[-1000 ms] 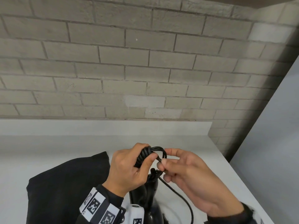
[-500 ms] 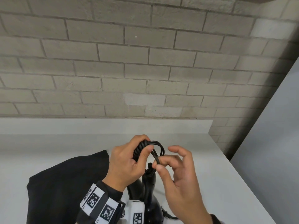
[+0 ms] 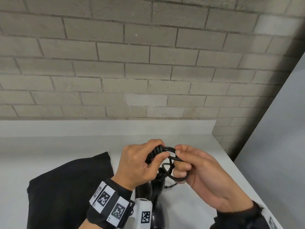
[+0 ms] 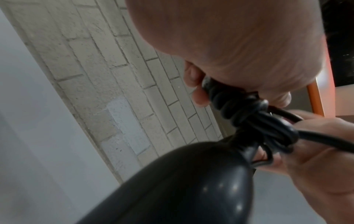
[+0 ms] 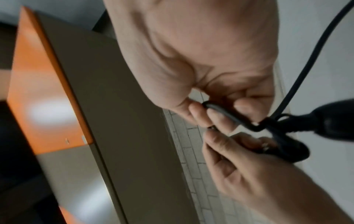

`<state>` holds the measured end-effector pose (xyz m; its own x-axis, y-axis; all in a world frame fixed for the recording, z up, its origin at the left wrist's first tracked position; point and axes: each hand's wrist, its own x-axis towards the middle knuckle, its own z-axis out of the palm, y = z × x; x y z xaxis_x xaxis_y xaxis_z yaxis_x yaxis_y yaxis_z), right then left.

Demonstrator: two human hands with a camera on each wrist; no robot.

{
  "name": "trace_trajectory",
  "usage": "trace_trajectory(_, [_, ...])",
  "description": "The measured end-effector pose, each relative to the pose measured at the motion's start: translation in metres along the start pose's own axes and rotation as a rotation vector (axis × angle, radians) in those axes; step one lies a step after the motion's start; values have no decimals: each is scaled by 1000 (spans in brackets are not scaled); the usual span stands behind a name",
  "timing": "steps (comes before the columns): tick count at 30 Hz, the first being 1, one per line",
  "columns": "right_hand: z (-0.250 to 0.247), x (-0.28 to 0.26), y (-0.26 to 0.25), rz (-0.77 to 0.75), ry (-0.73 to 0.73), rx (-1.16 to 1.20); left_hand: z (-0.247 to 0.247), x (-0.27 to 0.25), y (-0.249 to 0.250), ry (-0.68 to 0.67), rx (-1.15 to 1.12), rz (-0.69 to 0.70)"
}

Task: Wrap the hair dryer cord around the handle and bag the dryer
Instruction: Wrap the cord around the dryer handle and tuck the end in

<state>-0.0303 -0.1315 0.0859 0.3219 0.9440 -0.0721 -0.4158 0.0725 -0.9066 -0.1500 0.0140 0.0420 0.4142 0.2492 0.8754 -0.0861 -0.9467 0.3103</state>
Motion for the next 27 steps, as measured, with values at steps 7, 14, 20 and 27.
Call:
trace_trajectory(7, [2, -7, 47, -423, -63, -190, -4, 2, -9, 30, -10, -97])
trace_trajectory(14, [0, -10, 39, -313, -89, -99, -4, 2, -11, 8, -30, -71])
trace_trajectory(20, [-23, -17, 40, -126, -49, -250, -6, -2, -18, 48, -45, -169])
trace_trajectory(27, [-41, -31, 78, -183, -30, 19, -14, -10, -28, 36, -15, -246])
